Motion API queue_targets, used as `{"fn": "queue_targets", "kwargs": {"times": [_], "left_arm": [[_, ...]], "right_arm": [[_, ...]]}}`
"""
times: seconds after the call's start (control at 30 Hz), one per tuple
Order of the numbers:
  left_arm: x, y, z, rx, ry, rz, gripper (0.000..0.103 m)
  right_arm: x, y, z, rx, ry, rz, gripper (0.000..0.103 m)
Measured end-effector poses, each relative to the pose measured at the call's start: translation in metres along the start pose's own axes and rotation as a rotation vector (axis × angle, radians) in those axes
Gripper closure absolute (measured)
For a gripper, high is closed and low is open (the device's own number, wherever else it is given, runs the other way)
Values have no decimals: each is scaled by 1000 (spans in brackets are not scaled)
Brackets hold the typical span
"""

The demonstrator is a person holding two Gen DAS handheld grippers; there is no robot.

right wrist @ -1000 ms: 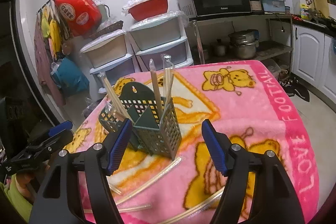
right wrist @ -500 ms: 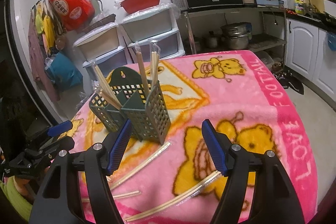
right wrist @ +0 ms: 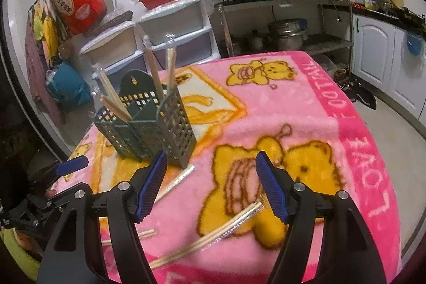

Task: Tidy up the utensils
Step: 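Lower the right tool to a wrapped chopstick on the blanket while the left tool lowers to another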

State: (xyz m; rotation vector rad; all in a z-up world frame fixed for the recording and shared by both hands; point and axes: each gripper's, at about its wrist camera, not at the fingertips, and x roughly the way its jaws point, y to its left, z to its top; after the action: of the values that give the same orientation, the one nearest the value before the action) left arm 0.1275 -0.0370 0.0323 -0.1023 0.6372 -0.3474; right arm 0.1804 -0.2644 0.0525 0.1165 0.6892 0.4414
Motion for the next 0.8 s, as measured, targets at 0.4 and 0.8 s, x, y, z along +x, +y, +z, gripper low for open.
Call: {"fn": "queue_targets", "kwargs": {"times": [0.4, 0.8], "left_arm": [[22, -10, -16, 38, 87, -22, 11], [48, -35, -44, 127, 223, -51, 27]], "right_arm": [[16, -20, -23, 35, 76, -28, 37], [35, -38, -40, 91, 162, -27, 37]]}}
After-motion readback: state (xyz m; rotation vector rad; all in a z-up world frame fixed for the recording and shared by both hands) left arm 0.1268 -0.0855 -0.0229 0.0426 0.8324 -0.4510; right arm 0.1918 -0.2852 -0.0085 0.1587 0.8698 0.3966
